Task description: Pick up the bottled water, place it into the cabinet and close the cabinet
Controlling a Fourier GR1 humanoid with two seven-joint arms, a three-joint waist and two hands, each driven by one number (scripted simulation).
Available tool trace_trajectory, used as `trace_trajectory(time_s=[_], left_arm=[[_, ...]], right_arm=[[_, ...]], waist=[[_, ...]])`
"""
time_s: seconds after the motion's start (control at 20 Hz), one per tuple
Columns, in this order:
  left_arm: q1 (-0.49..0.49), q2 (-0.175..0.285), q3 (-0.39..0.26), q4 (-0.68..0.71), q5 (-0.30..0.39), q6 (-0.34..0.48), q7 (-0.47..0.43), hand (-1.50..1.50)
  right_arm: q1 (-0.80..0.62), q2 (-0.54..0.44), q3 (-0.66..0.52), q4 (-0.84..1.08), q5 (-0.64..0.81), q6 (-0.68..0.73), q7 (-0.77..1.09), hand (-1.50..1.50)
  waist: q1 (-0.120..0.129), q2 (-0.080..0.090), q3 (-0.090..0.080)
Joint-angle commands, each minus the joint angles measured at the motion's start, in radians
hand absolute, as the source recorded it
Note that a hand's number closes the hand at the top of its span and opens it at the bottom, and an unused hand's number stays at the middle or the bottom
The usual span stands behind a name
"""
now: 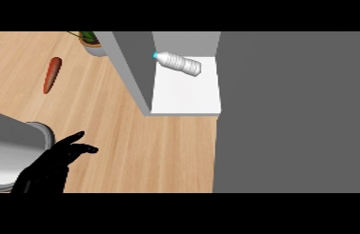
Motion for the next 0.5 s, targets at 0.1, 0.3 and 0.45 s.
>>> trace_trajectory(time_s=[0.1, 0.3, 0.45], left_arm=[[0.082, 0.086, 0.110, -0.018, 0.053, -0.051, -0.031, -1.50], [0.118, 0.130, 0.146, -0.049, 0.093, -0.093, -0.017, -1.50], [0.143, 0.147, 0.166, -0.067, 0.125, -0.123, -0.012, -1.50]], right_arm=[[0.008, -0.008, 0.061, -0.314, 0.136, -0.028, 0.084, 1.50], [-0.068, -0.032, 0.122, -0.301, 0.159, -0.046, 0.122, 1.50], [-0.109, -0.058, 0.168, -0.300, 0.166, -0.046, 0.152, 1.50]], waist=[[0.011, -0.003, -0.004], [0.034, -0.004, -0.008], [0.030, -0.008, -0.010]])
